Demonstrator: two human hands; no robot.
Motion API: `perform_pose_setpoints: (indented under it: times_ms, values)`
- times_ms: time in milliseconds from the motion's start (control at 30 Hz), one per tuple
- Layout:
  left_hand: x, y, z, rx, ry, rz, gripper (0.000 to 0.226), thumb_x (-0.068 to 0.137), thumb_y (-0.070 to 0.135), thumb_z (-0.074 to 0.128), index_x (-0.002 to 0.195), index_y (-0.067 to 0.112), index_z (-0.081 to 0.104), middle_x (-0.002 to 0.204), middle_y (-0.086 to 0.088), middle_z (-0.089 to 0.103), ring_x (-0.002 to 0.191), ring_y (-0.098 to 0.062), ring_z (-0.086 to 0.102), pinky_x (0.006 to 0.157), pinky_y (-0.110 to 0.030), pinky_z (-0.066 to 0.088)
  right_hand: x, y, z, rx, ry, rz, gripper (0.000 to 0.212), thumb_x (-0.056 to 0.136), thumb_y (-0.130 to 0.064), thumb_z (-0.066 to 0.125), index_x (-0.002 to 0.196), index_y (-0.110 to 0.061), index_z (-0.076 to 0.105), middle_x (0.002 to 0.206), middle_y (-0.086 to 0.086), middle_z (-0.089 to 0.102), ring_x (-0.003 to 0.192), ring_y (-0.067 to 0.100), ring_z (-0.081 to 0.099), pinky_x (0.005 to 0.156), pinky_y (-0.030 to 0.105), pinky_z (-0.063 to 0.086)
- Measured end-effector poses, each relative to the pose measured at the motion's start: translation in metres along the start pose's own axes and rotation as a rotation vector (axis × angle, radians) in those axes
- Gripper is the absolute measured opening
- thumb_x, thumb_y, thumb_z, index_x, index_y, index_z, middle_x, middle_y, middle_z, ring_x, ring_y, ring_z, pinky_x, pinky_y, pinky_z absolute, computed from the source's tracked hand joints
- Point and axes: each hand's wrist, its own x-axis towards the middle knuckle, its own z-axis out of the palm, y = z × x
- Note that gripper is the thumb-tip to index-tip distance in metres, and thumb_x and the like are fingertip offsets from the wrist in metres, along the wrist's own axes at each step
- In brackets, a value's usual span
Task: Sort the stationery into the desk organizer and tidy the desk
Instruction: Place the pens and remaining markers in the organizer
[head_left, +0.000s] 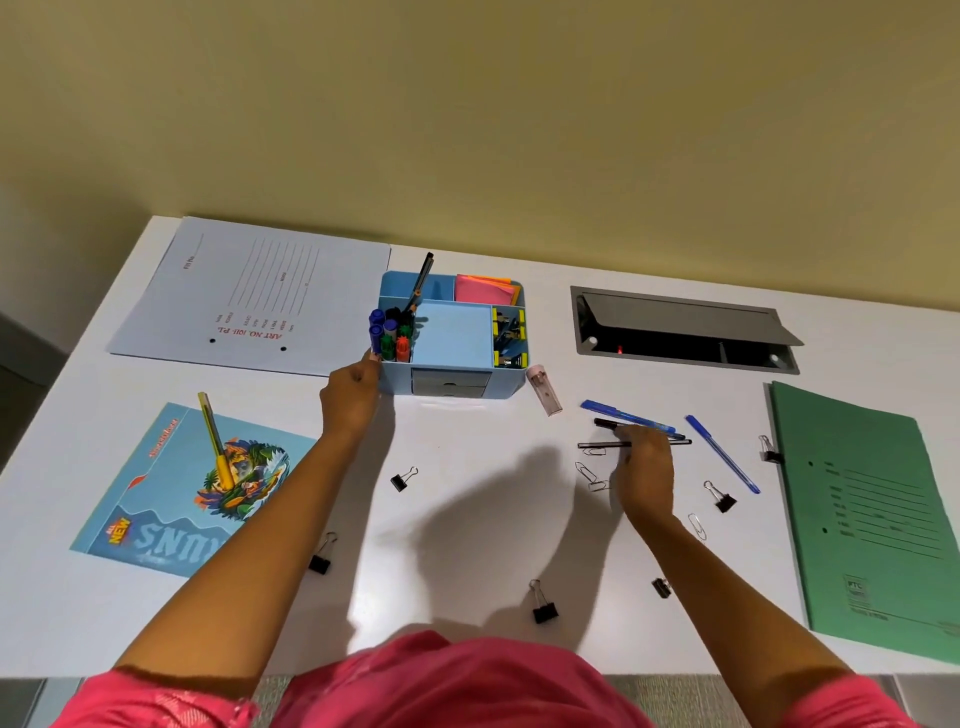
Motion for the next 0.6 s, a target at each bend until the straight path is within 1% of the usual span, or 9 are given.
perform_pose_setpoints:
  times_ms: [67, 167, 233, 267, 333, 400, 433, 500, 600]
  values:
    - [-0.001, 0.002, 0.000, -0.002, 0.003, -0.003, 0.041, 0.097, 0.046, 0.040, 0.070, 0.018, 0.053, 0.085, -0.011, 0.059, 0.082, -0.027, 0.058, 0.073, -0.035, 0.043, -0.005, 0.012, 0.004, -0.087, -0.018, -0.052, 0.029, 0.083, 0.006, 0.060, 0.111, -0.004, 0.063, 0.109, 0.015, 0.062, 0.107, 0.030, 0.053, 0.087, 0.039, 0.049]
    - [-0.002, 0.003, 0.001, -0.005, 0.013, -0.001, 0.040, 0.097, 0.046, 0.040, 0.063, 0.026, 0.046, 0.081, -0.009, 0.058, 0.082, -0.027, 0.057, 0.074, -0.035, 0.044, -0.008, 0.019, 0.006, -0.177, -0.024, -0.136, 0.023, 0.080, 0.003, 0.066, 0.101, -0.005, 0.062, 0.098, 0.014, 0.061, 0.092, 0.028, 0.053, 0.070, 0.034, 0.049]
    - [-0.002, 0.003, 0.000, -0.011, 0.013, -0.002, 0.039, 0.097, 0.046, 0.041, 0.063, 0.028, 0.046, 0.075, -0.004, 0.057, 0.083, -0.030, 0.059, 0.076, -0.037, 0.047, -0.010, 0.020, 0.010, -0.292, -0.021, -0.244, 0.031, 0.068, 0.006, 0.075, 0.094, -0.004, 0.062, 0.087, 0.014, 0.060, 0.078, 0.026, 0.054, 0.061, 0.032, 0.047]
    - [-0.003, 0.003, 0.000, -0.017, 0.009, -0.005, 0.038, 0.097, 0.045, 0.041, 0.064, 0.028, 0.048, 0.076, -0.004, 0.058, 0.085, -0.031, 0.061, 0.079, -0.040, 0.049, -0.010, 0.019, 0.012, -0.355, -0.019, -0.302, 0.036, 0.062, 0.007, 0.079, 0.092, -0.003, 0.062, 0.083, 0.015, 0.060, 0.073, 0.027, 0.054, 0.058, 0.032, 0.046]
    - [-0.004, 0.004, -0.001, -0.044, 0.000, -0.011, 0.035, 0.097, 0.044, 0.041, 0.073, 0.024, 0.056, 0.086, -0.009, 0.061, 0.087, -0.031, 0.063, 0.086, -0.045, 0.052, -0.009, 0.011, 0.015, -0.387, 0.001, -0.344, 0.038, 0.059, 0.008, 0.081, 0.090, -0.002, 0.062, 0.079, 0.015, 0.061, 0.068, 0.027, 0.055, 0.056, 0.034, 0.045]
    - [-0.005, 0.006, -0.001, -0.080, -0.006, -0.015, 0.031, 0.098, 0.041, 0.043, 0.087, 0.017, 0.059, 0.094, -0.011, 0.061, 0.088, -0.029, 0.061, 0.088, -0.046, 0.054, -0.007, -0.005, 0.015, -0.280, 0.030, -0.309, 0.028, 0.068, 0.007, 0.076, 0.090, -0.004, 0.061, 0.080, 0.014, 0.061, 0.070, 0.027, 0.054, 0.059, 0.035, 0.045]
    - [-0.006, 0.007, -0.001, -0.095, -0.007, -0.016, 0.030, 0.098, 0.040, 0.043, 0.090, 0.016, 0.058, 0.096, -0.011, 0.060, 0.088, -0.029, 0.060, 0.087, -0.046, 0.055, -0.006, -0.016, 0.014, -0.187, 0.045, -0.290, 0.023, 0.074, 0.008, 0.071, 0.090, -0.005, 0.060, 0.081, 0.014, 0.061, 0.072, 0.027, 0.054, 0.060, 0.036, 0.046]
    - [-0.006, 0.007, -0.001, -0.104, -0.011, -0.015, 0.030, 0.098, 0.040, 0.044, 0.091, 0.014, 0.058, 0.098, -0.011, 0.060, 0.088, -0.028, 0.060, 0.085, -0.044, 0.056, -0.004, -0.047, 0.007, 0.031, 0.046, -0.270, 0.020, 0.082, 0.010, 0.059, 0.093, -0.006, 0.057, 0.087, 0.011, 0.057, 0.079, 0.026, 0.051, 0.064, 0.035, 0.045]
    - [-0.006, 0.007, -0.002, -0.107, -0.015, -0.015, 0.031, 0.098, 0.040, 0.044, 0.092, 0.014, 0.058, 0.099, -0.012, 0.060, 0.088, -0.028, 0.061, 0.085, -0.044, 0.056, -0.002, -0.102, -0.009, 0.381, 0.005, -0.252, 0.020, 0.093, 0.001, 0.047, 0.104, -0.014, 0.053, 0.093, -0.005, 0.049, 0.087, 0.018, 0.049, 0.070, 0.030, 0.042]
